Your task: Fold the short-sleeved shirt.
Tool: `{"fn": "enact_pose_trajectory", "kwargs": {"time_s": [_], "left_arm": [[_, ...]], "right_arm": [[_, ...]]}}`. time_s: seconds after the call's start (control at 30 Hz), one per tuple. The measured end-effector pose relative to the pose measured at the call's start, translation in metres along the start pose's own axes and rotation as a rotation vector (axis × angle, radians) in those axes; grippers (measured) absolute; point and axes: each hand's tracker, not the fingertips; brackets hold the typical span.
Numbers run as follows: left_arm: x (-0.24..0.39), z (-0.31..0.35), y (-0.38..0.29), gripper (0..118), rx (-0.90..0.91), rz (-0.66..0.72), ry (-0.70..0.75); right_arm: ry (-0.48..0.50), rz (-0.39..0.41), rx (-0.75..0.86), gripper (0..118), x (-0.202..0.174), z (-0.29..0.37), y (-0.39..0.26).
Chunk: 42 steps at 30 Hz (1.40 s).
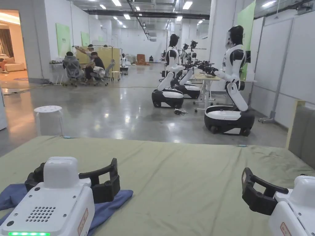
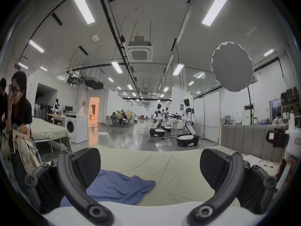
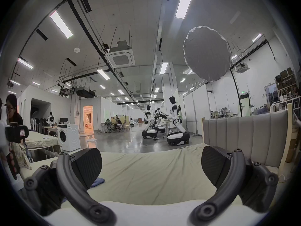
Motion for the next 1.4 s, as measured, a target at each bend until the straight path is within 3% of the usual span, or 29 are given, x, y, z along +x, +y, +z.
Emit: {"fn": "enact_pose_trajectory", "kwargs": {"time_s": [0.27, 0.87, 1.4], "left_arm": [[0.009, 0.000, -0.003, 118, 0.013, -0.089, 0.013], [-0.001, -0.015, -0.002, 118, -0.019, -0.069, -0.006], [-0.009, -0.012, 0.006, 118, 0.003, -0.065, 0.015]], "right_arm": [[-0.009, 0.045, 0.028, 118, -0.003, 0.001, 0.000], [0.062, 0.054, 0.007, 118, -0.013, -0.014, 0.000], [0.058, 0.074, 0.017, 118, -0.016, -0.010, 0.003]]}}
